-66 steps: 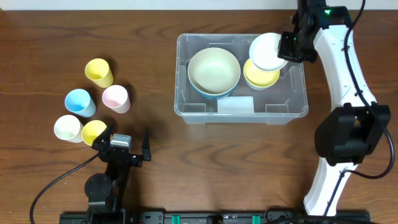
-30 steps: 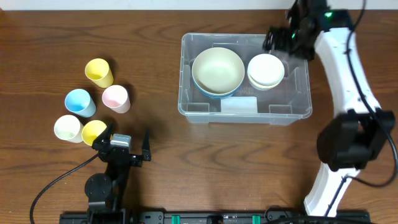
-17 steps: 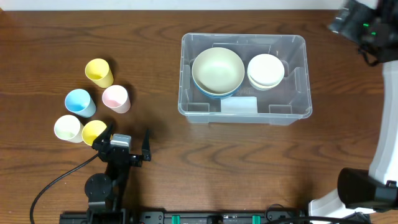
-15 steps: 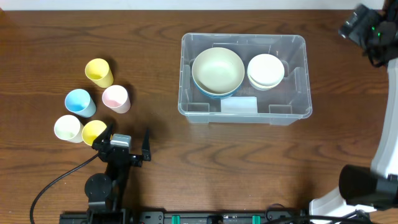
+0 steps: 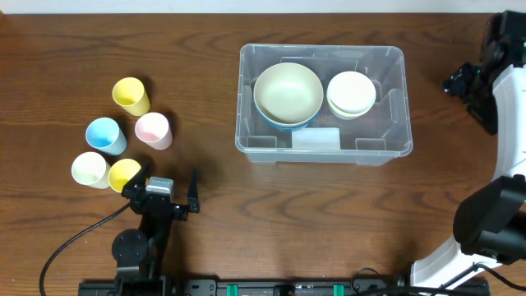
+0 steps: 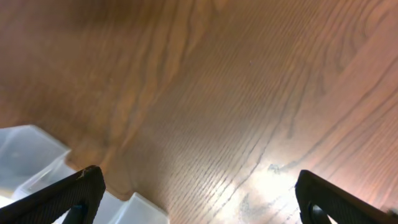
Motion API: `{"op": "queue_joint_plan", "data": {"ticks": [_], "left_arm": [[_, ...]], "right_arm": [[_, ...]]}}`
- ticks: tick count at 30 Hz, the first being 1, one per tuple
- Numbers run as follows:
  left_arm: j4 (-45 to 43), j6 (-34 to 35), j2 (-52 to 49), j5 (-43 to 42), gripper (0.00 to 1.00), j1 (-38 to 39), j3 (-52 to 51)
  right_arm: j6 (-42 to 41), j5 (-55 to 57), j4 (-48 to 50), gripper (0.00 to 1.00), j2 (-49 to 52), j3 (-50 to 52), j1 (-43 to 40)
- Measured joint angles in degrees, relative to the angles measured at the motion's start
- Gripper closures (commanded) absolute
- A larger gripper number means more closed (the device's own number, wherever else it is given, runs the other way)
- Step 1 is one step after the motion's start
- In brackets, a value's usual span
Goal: Pack container
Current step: 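Release the white bowl and withdraw the right gripper to the right, then move the left gripper to the yellow cup near the pink cup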
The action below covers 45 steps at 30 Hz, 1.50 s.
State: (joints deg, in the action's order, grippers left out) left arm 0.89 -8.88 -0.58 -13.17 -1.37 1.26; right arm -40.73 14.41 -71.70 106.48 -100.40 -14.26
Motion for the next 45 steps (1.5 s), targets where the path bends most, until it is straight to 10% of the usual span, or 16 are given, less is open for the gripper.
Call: {"op": "queue_joint_plan", "data": {"ticks": [30,45], "left_arm": [[-11.19,3.52,-1.75,-8.87,0.02,0.00,1.22],[21.33,-0.11,-50.38,-20.68,0.02,-0.17,55.74]], "right_arm": [[-1.16,-2.67,3.61,0.01,0.00,8.55,0.02],[-1.18,-3.04,3.63,0.01,0.00,8.76,0.02]]}}
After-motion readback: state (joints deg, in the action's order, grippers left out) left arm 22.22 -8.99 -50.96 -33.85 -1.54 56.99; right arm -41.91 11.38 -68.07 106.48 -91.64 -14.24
